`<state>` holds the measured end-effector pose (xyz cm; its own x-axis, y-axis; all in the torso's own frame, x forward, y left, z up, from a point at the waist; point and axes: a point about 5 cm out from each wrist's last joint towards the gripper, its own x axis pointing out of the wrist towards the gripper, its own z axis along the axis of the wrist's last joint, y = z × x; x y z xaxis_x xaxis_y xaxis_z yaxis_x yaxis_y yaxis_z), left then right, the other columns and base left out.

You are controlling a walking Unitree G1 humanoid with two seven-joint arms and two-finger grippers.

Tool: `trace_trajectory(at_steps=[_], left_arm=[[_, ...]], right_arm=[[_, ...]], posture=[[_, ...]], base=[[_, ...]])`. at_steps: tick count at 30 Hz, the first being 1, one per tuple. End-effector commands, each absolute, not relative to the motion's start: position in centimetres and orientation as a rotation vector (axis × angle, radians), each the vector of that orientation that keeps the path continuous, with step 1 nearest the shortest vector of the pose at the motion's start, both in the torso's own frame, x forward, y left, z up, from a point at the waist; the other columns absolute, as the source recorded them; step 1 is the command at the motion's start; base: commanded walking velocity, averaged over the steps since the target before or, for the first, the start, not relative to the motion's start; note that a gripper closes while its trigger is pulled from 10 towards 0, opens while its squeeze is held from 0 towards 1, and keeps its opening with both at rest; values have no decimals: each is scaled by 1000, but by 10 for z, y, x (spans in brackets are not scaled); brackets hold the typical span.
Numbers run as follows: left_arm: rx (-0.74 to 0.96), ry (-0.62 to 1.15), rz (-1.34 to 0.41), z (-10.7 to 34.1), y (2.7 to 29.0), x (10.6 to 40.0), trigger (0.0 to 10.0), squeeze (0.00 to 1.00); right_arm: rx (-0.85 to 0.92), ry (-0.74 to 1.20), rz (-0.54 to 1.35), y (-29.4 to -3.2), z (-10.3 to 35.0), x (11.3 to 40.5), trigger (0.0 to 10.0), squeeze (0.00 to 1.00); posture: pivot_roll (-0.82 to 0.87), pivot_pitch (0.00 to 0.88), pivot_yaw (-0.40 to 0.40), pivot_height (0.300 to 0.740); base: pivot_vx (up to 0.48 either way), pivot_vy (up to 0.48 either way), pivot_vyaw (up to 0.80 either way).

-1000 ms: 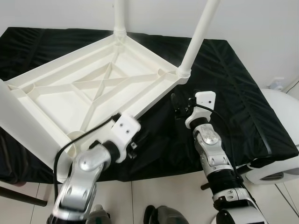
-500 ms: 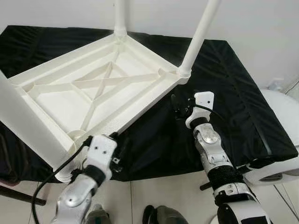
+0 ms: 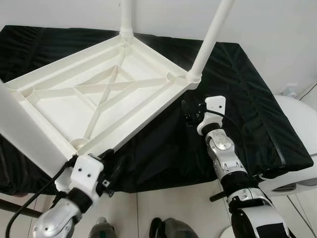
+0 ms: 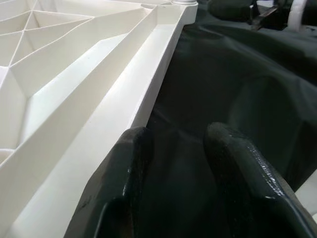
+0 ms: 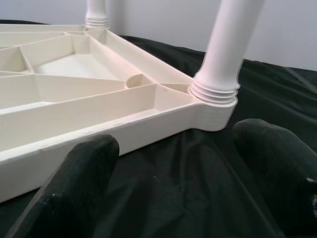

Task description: Building children table

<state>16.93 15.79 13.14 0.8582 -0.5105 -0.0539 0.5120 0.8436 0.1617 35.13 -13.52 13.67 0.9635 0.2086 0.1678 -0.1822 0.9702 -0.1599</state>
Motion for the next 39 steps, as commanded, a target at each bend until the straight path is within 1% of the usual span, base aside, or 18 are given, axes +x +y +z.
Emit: trace_trajectory(at_steps=[1,9,14,16,17,21,23,25,27,28,30,31,32,33,34,37,38,39], left_arm=[[178,16,-563,132,157,161,10000,0],[140,69,-631,132,157,136,10000,0],[134,97,-673,132,157,128,10000,0],[143,186,-724,127,164,118,10000,0],[143,186,-724,127,164,118,10000,0],[192,321,-776,117,184,107,10000,0],[192,321,-776,117,184,107,10000,0],[223,372,-772,117,199,104,10000,0],[223,372,-772,117,199,104,10000,0],[244,399,-770,118,207,103,10000,0],[244,399,-770,118,207,103,10000,0],[273,435,-778,119,216,100,10000,0],[273,435,-778,119,216,100,10000,0],[310,470,-778,120,226,100,10000,0],[366,530,-771,126,245,101,10000,0],[396,558,-759,130,254,103,10000,0],[453,567,-741,137,266,107,10000,0],[453,567,-741,137,266,107,10000,0]], right_arm=[[-159,-177,212,-136,136,354,10000,0],[-158,-172,286,-119,137,361,10000,0],[-161,-174,300,-116,139,363,10000,0],[-162,-179,306,-115,141,366,10000,0],[-162,-179,306,-115,141,366,10000,0],[-164,-181,299,-117,142,368,10000,0],[-164,-181,299,-117,142,368,10000,0],[-165,-183,293,-118,141,368,10000,0],[-165,-183,293,-118,141,368,10000,0],[-164,-183,290,-119,141,368,10000,0],[-164,-183,290,-119,141,368,10000,0],[-163,-184,289,-119,141,368,10000,0],[-163,-184,289,-119,141,368,10000,0],[-162,-184,288,-118,140,367,10000,0],[-159,-184,288,-117,139,367,10000,0],[-158,-183,290,-117,138,367,10000,0],[-157,-183,290,-117,138,368,10000,0],[-157,-183,290,-117,138,368,10000,0]], posture=[[206,98,-139,740],[249,114,-172,740],[254,115,-174,740],[260,117,-169,740],[260,117,-169,740],[261,119,-154,740],[261,119,-154,740],[259,120,-144,740],[259,120,-144,740],[260,121,-142,740],[260,121,-142,740],[261,123,-139,740],[261,123,-139,740],[264,125,-137,740],[265,125,-137,740],[265,125,-137,740],[266,125,-139,740],[266,125,-139,740]], base=[[0,0,0],[0,0,0],[0,0,0],[0,0,0],[0,0,0],[0,0,0],[0,0,0],[0,0,0],[0,0,0],[0,0,0],[0,0,0],[0,0,0],[0,0,0],[0,0,0],[0,0,0],[0,0,0],[0,0,0],[0,0,0]])
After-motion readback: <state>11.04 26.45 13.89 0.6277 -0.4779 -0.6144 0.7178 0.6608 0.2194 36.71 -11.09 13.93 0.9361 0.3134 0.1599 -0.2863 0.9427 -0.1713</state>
